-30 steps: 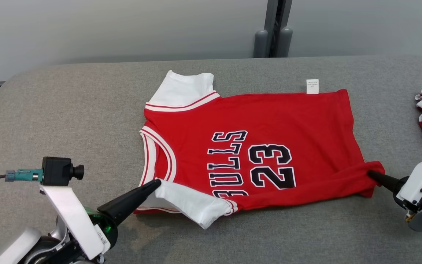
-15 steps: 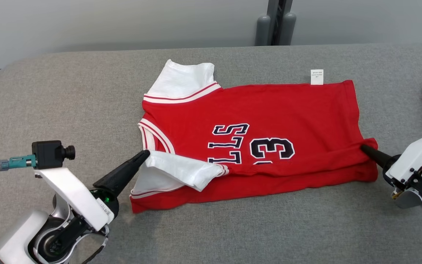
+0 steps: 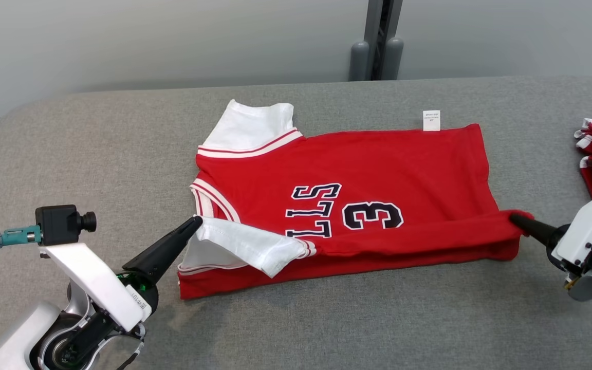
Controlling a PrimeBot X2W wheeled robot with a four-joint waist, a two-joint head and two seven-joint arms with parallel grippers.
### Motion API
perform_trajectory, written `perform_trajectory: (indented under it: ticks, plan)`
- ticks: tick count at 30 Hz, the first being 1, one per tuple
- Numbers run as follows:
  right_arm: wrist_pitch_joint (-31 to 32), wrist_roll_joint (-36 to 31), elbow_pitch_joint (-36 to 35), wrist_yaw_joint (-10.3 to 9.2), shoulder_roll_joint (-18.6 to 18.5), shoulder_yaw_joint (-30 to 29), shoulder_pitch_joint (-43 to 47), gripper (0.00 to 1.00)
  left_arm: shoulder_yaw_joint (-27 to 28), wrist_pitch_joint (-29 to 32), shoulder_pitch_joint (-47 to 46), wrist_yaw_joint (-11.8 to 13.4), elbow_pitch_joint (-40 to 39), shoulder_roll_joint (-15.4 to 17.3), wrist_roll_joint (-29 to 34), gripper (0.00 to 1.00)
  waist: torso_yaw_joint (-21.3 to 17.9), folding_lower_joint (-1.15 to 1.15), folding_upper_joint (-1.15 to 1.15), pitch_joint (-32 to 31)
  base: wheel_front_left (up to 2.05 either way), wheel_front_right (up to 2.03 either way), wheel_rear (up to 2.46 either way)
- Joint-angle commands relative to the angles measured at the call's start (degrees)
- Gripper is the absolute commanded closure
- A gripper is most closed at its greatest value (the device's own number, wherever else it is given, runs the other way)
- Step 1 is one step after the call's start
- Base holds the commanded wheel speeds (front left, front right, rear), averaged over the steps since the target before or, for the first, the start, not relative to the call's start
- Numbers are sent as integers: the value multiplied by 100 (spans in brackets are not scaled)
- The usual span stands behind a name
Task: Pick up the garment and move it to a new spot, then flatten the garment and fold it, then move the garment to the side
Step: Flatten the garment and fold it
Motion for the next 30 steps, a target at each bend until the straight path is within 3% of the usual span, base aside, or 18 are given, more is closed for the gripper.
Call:
perform_trajectory:
  ticks: [1,14,22,30]
  plan:
    - [173,72,-28,-2,-67,25,103,100,33,-45,69,-1,-41,19,-43,100,-43,0,0,-54,0,0,0]
    - [1086,251,79,-2,-307,226,274,100,-34,55,209,-1,-205,113,-185,100,-49,0,0,-141,0,0,0]
    - [1278,175,600,-2,6,305,-151,100,-84,67,-26,-1,-3,12,-33,100,-1,0,0,127,0,0,0]
    - [1140,55,1296,-2,466,270,-796,100,-195,-6,-442,-1,569,-343,150,100,112,0,0,376,0,0,0]
